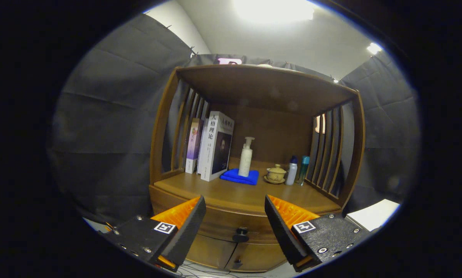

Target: Pull open the drawer, take out the items inside it, and place them on the countertop above the cabinet.

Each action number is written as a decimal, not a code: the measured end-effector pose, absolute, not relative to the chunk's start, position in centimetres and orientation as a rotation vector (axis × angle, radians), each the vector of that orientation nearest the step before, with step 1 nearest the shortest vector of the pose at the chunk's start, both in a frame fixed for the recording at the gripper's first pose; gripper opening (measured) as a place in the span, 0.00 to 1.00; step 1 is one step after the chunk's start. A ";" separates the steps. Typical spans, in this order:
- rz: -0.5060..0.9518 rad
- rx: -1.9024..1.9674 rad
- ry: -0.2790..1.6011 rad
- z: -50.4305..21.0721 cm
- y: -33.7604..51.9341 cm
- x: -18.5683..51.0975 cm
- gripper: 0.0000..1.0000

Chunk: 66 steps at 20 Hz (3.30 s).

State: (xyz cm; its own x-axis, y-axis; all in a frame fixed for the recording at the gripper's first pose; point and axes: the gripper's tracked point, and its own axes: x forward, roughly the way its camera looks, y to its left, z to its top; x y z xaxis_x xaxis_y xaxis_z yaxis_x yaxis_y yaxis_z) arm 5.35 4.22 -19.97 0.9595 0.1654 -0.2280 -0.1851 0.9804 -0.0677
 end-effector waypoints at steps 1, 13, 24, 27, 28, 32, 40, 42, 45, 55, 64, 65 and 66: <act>0.179 -0.099 0.239 -21.1 4.1 5.3 0.94; 0.126 -0.112 0.336 -30.2 3.2 6.4 0.95; 0.068 0.019 0.461 -35.4 2.7 8.7 0.81; 0.084 0.100 0.469 -36.1 3.6 9.3 0.66; 0.079 0.094 0.468 -36.3 3.2 9.3 0.54; 0.048 0.049 0.453 -36.1 3.3 9.2 0.41; 0.054 0.057 0.458 -36.3 3.1 8.2 0.31; 0.050 0.069 0.458 -36.1 3.1 7.2 0.31; 0.045 0.069 0.461 -35.6 2.8 5.4 0.31; 0.076 0.099 0.482 -34.5 2.2 -1.1 0.31; 0.075 0.100 0.492 -34.0 2.5 -4.5 0.31; 0.076 0.099 0.494 -33.9 2.4 -4.9 0.31; 0.075 0.097 0.496 -33.9 2.3 -5.3 0.31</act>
State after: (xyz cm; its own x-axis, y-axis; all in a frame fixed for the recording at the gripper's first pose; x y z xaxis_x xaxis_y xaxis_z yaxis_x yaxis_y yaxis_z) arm -5.30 2.34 -33.86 0.8767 0.0958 -0.4714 -0.0485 0.9926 0.1115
